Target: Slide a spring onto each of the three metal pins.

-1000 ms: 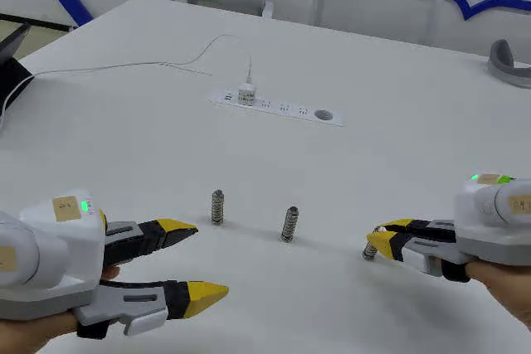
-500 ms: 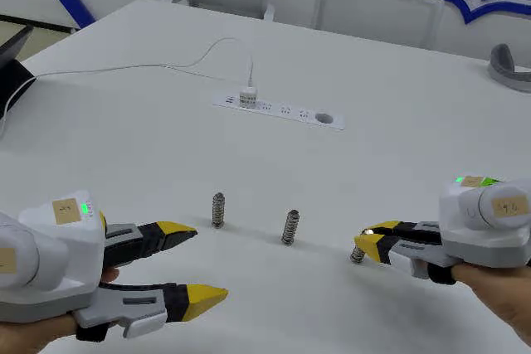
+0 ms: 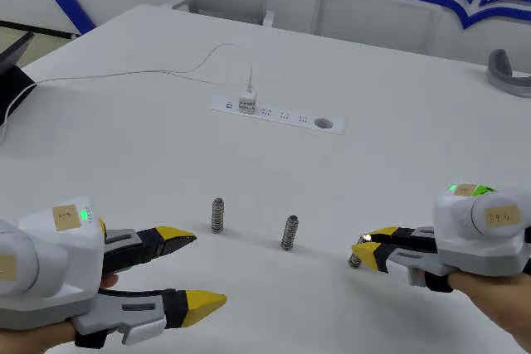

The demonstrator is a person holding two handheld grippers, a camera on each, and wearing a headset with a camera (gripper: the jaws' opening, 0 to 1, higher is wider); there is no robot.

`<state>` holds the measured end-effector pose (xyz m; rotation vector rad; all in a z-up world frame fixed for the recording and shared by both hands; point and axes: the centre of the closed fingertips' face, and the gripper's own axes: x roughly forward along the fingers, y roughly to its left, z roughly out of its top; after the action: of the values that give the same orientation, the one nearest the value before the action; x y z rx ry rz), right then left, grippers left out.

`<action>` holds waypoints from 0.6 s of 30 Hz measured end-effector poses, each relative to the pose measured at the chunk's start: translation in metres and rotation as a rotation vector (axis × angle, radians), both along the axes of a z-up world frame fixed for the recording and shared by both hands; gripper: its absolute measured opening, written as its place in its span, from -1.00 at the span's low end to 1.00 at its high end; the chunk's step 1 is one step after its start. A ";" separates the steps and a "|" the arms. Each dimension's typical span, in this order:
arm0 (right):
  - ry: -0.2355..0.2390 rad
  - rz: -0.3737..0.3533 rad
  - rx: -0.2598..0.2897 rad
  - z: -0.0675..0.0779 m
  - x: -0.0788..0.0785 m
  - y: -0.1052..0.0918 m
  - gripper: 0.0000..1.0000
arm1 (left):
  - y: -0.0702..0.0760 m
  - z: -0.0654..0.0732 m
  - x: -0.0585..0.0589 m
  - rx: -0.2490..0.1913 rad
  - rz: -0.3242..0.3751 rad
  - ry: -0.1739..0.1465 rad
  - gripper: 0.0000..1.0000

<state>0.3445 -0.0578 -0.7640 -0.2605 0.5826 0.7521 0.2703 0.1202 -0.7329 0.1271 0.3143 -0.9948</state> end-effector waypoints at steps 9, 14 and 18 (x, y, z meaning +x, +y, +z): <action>0.008 -0.004 0.001 -0.003 -0.007 -0.006 -0.59 | 0.001 0.000 0.001 -0.002 0.007 0.000 0.07; 0.005 -0.010 0.007 -0.001 -0.013 -0.011 -0.55 | 0.004 -0.001 0.002 -0.004 0.014 0.001 0.08; -0.005 -0.003 0.014 0.003 -0.020 -0.012 -0.49 | 0.006 -0.002 0.003 -0.004 0.019 0.002 0.10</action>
<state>0.3245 -0.0702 -0.7605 -0.2482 0.5728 0.7520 0.2735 0.1259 -0.7352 0.1189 0.3150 -0.9765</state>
